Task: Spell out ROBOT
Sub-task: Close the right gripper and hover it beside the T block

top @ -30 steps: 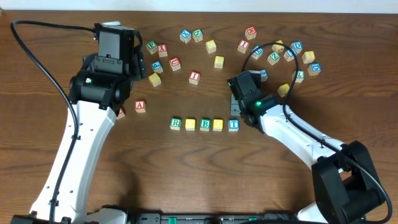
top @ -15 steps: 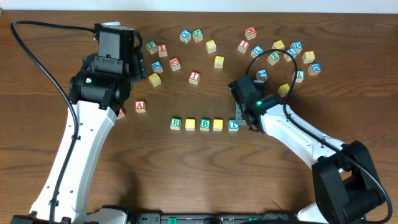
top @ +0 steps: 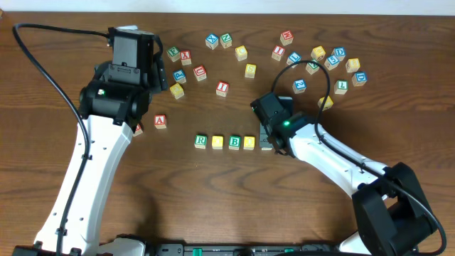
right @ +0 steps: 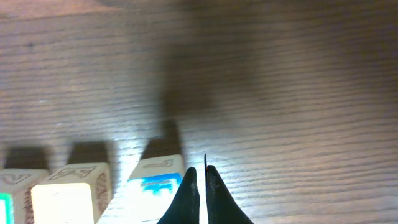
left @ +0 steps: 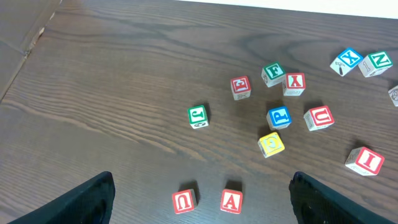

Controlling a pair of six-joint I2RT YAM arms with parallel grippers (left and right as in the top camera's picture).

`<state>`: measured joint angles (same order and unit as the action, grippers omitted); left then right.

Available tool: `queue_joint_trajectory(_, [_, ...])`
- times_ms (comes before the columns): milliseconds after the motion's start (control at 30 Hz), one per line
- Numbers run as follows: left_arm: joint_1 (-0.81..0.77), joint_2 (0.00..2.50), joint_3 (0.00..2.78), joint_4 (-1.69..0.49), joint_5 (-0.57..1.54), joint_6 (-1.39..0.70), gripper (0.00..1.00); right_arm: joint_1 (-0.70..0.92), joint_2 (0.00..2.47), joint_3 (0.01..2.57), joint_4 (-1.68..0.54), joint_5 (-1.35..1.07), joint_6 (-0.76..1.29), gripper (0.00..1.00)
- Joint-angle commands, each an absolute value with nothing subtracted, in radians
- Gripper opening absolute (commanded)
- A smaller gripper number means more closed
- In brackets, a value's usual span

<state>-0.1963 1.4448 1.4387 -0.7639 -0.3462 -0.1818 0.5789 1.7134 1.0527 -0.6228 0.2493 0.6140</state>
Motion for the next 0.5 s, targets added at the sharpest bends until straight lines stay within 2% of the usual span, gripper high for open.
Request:
queue_joint_trajectory(0, [-0.19,1.451,1.454,-0.774,-0.357,-0.169,0.88,0.591,1.704,1.065,-0.622,0.253,0.643,0.01])
queue_joint_trajectory(467, [-0.19,1.451,1.454,-0.776,-0.356,-0.169,0.88,0.59,1.704,0.989,-0.592,0.29,0.657,0.01])
